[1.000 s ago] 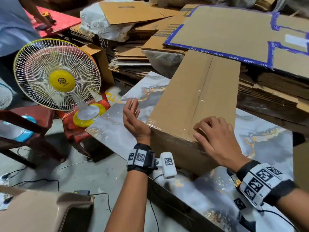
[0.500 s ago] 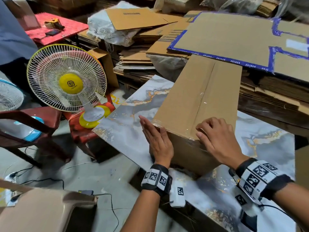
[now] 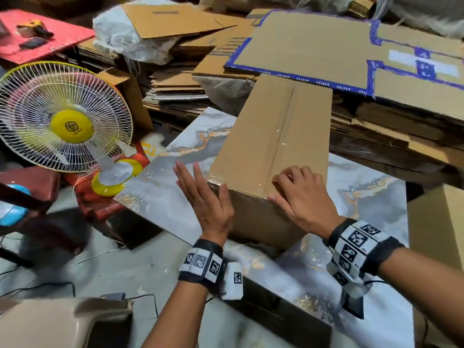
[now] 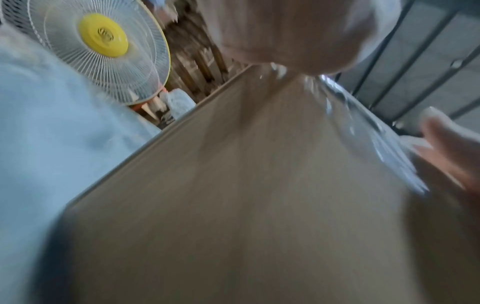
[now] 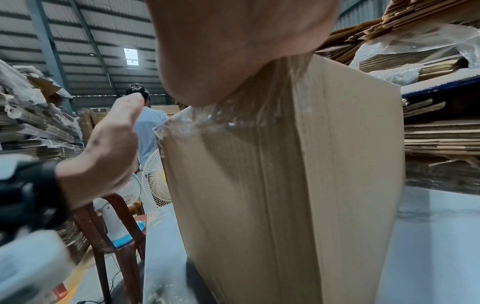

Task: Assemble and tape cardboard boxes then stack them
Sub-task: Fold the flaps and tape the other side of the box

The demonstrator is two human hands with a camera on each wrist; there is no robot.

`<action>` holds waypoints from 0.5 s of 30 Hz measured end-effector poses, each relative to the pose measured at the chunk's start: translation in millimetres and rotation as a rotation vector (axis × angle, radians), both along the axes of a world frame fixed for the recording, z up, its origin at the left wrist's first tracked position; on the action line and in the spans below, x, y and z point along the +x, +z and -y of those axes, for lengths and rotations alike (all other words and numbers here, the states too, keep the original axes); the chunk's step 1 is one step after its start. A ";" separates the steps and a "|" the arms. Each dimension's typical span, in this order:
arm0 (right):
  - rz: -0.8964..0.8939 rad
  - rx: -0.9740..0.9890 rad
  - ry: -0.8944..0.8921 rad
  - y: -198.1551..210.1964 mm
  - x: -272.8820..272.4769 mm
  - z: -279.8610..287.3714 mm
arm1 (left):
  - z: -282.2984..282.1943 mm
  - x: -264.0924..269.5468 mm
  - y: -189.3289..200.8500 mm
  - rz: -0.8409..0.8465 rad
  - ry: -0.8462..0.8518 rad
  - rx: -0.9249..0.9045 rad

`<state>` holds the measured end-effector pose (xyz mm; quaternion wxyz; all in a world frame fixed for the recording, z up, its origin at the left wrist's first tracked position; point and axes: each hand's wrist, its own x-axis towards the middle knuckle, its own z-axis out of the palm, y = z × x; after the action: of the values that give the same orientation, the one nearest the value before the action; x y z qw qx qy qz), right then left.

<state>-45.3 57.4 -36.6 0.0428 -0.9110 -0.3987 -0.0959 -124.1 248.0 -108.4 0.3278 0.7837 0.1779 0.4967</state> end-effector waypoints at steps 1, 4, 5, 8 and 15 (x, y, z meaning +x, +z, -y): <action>0.005 0.001 0.001 -0.6 0.1 0.6 | -7.9 10.5 8.1 0.022 0.027 0.016; 0.011 0.009 -0.004 -2.2 0.3 1.7 | -14.5 34.6 14.3 0.003 0.055 0.059; 0.012 0.014 -0.005 -2.4 0.5 1.7 | -13.0 38.2 10.5 -0.013 0.061 0.065; 0.012 0.034 -0.002 -2.5 0.6 0.6 | -4.1 39.1 -5.1 -0.050 0.077 0.048; 0.029 0.002 -0.008 -1.2 -0.1 -1.0 | 23.5 34.3 -17.7 -0.156 0.092 -0.042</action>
<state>-45.3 58.4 -37.8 0.0372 -0.9110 -0.3958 -0.1098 -89.7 224.5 -126.1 0.3063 0.8039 0.2491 0.4449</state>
